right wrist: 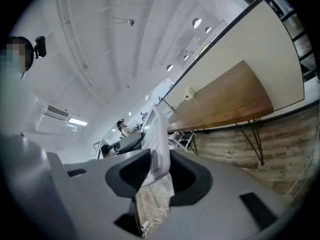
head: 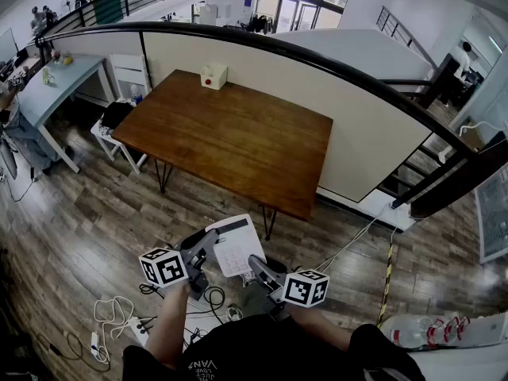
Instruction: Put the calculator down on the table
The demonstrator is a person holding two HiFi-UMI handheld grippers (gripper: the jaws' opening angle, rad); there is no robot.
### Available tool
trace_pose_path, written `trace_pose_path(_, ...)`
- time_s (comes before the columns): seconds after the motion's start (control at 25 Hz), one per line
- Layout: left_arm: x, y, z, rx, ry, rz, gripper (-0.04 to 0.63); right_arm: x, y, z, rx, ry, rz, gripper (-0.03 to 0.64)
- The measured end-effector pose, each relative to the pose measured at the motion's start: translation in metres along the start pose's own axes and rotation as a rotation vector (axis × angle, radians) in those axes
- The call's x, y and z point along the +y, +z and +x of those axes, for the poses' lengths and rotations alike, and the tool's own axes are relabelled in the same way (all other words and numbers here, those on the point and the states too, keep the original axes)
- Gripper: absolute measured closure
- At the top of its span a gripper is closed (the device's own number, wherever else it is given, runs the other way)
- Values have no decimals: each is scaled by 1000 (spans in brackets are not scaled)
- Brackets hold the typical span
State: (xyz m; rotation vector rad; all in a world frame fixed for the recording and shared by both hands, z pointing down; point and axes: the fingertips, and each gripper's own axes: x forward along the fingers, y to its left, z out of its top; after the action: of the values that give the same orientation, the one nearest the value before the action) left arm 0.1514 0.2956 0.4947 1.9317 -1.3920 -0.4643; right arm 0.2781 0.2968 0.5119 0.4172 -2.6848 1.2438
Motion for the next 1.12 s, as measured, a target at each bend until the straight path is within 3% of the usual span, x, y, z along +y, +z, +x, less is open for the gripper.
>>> trace_pose_path(0.52,28,21,40,15,-6,0,526,-24,23,28,-12,-17,8,491)
trace_pose_path(0.76,56,52,85,20,20,13,526,-52,64,62,20,-15,-7,491)
trace_pose_path(1.12,94,109,137,-20,92,18,526,-88,132,118,94,54,-45,491)
